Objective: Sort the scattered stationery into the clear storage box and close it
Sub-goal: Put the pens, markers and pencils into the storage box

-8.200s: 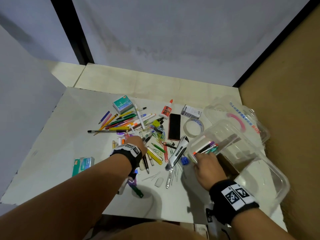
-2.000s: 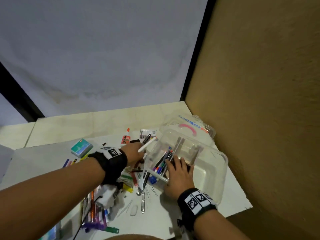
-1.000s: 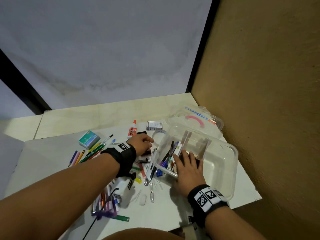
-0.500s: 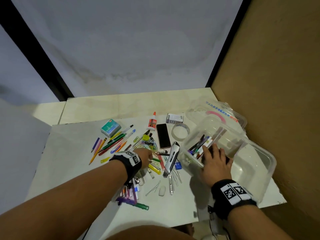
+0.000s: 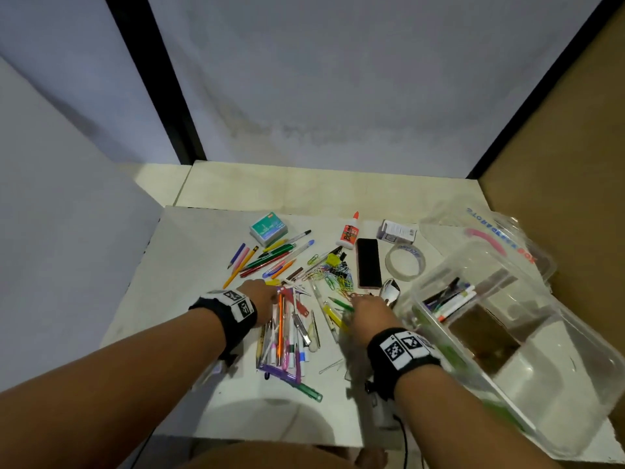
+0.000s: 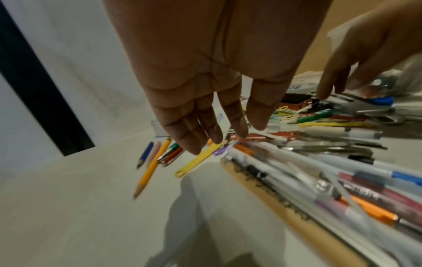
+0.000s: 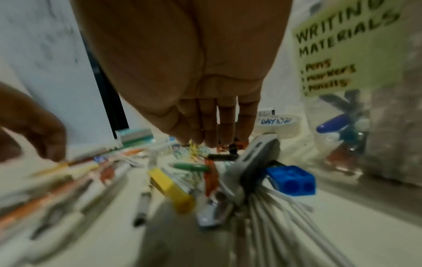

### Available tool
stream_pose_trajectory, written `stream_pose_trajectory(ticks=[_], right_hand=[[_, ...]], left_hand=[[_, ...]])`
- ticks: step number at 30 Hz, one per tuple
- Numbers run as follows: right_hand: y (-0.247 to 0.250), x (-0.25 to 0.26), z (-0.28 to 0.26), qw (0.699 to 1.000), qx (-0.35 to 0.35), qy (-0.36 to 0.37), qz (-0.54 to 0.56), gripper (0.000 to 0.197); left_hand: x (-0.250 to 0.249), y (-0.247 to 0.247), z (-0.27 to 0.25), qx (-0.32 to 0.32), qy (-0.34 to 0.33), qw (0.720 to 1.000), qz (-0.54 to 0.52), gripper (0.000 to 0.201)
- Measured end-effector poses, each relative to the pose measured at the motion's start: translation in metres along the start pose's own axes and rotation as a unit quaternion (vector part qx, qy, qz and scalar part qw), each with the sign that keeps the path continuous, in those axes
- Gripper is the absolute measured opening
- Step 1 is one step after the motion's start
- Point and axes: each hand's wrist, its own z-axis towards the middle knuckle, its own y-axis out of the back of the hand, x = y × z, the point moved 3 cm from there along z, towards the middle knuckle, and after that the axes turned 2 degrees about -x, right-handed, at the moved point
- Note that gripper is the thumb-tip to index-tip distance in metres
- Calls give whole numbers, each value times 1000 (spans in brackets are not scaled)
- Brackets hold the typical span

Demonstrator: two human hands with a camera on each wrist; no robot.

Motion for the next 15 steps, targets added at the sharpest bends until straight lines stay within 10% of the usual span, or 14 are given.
stream_pose_trajectory(ticks=[15], right_hand=[[-21, -6, 51, 997, -65, -11, -30, 24]], left_hand=[[32, -25, 3, -7, 37, 997, -70, 32]])
